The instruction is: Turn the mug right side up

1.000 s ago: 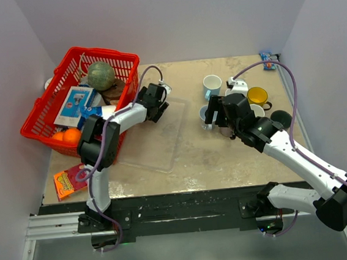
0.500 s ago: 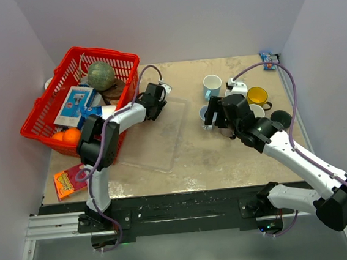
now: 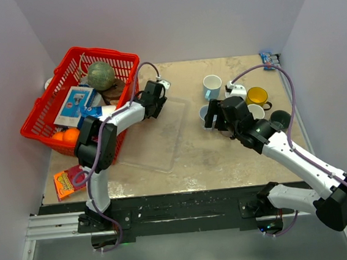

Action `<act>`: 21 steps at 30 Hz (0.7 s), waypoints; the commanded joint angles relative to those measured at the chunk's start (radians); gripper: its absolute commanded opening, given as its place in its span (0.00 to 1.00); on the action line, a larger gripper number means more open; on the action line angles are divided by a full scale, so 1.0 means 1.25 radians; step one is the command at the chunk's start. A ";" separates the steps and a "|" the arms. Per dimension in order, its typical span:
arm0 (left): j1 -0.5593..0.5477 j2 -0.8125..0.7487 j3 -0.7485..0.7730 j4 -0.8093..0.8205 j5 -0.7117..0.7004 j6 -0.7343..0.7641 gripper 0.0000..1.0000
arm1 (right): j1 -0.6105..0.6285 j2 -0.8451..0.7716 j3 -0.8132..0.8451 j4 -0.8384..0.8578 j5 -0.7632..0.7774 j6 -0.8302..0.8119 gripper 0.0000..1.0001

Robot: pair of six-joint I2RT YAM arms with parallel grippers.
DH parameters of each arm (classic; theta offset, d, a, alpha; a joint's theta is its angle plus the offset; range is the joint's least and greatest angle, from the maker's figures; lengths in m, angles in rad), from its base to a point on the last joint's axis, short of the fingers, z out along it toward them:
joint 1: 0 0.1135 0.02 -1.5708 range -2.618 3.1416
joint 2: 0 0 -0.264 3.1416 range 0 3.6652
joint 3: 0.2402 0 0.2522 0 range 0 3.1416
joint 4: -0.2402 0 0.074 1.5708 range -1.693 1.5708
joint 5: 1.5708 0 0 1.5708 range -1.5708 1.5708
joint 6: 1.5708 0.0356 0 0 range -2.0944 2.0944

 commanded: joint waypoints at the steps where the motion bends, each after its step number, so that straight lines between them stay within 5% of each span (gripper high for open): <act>1: 0.002 -0.032 0.034 0.006 0.021 -0.036 0.53 | -0.002 -0.004 -0.003 0.024 -0.011 0.012 0.80; 11: 0.002 -0.028 0.044 0.012 0.020 -0.063 0.28 | -0.003 -0.002 -0.009 0.025 -0.015 0.015 0.79; 15: 0.002 -0.019 0.043 0.010 0.016 -0.071 0.00 | -0.003 -0.003 -0.007 0.028 -0.018 0.013 0.79; 21: 0.002 -0.012 0.056 -0.020 0.010 -0.111 0.00 | -0.003 -0.016 -0.007 0.030 -0.048 0.010 0.79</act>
